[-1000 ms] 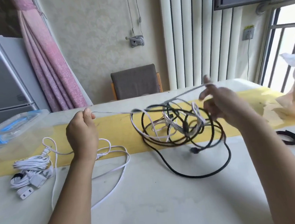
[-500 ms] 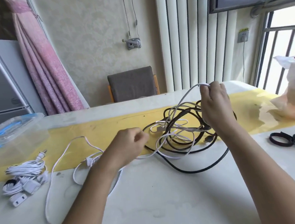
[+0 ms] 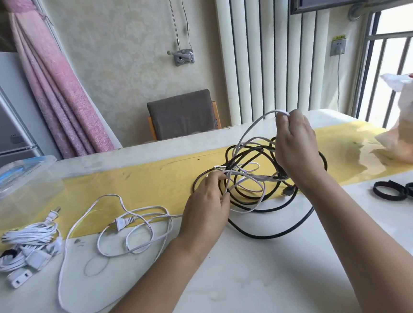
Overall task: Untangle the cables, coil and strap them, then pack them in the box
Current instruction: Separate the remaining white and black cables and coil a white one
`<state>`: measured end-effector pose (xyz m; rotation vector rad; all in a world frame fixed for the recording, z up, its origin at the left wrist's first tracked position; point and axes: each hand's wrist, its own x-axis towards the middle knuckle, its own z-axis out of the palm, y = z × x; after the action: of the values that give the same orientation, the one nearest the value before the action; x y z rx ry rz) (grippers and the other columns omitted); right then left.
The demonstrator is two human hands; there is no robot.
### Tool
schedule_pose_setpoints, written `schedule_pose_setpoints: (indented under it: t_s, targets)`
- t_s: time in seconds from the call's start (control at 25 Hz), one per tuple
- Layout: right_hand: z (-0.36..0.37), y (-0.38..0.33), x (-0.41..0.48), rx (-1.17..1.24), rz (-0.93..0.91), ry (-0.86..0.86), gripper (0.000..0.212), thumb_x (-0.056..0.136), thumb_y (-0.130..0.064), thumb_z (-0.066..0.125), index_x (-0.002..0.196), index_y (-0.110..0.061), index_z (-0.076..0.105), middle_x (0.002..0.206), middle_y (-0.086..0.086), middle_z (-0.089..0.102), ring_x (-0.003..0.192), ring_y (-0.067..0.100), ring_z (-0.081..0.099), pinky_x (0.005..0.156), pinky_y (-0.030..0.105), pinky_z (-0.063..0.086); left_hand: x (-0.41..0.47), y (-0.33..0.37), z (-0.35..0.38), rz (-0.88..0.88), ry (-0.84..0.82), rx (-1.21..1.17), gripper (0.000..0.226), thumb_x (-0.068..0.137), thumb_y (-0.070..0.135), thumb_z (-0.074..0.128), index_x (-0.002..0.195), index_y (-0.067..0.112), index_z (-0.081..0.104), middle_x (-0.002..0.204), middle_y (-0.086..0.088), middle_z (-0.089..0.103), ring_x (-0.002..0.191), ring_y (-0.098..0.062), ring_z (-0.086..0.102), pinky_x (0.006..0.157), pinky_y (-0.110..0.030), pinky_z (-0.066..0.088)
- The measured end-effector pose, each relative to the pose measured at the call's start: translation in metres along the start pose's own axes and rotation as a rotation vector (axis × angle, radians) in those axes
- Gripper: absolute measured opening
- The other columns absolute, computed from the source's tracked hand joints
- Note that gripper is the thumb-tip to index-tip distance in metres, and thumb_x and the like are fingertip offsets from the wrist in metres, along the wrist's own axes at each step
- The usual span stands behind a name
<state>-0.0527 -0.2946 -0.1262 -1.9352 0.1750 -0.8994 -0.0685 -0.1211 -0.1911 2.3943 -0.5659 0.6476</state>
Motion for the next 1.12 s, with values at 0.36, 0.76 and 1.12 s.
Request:
schedule_pose_setpoints:
  t_s: [0.36,0.76,1.12]
  targets:
    - [0.008,-0.010,-0.010,0.102,-0.075,-0.228,0.037,0.101,-0.028,0.037,0.067,-0.013,0.033,0.062,0.000,0.035,0.057,0.015,0.031,0.054,0.033,0.026,0.016,-0.012,0.012,-0.271,-0.041,-0.259,0.027,0.093,0.012,0.057,0.119,0.010,0.056,0.092,0.006,0.061,0.086,-0.010,0.057,0.081,-0.019,0.045]
    - [-0.018,-0.014,-0.004,0.268,0.268,-0.973,0.042,0.102,-0.030,0.038,0.064,-0.014,0.038,0.048,0.000,0.025,0.042,0.011,0.014,0.037,0.016,0.013,0.033,-0.033,-0.015,-0.205,0.005,-0.053,0.014,0.093,0.012,0.057,0.093,0.007,0.071,0.076,-0.005,0.065,0.071,-0.021,0.057,0.064,-0.027,0.038]
    - [-0.062,0.023,0.017,-0.547,0.226,-1.197,0.020,0.081,-0.003,0.069,0.070,-0.019,0.075,0.072,-0.005,0.073,0.067,0.003,0.064,0.065,0.015,0.046,0.039,-0.033,-0.049,-0.814,-0.318,-1.378,0.037,0.100,0.026,0.034,0.064,0.021,0.036,0.044,0.011,0.023,0.036,-0.001,0.007,0.029,-0.013,0.006]
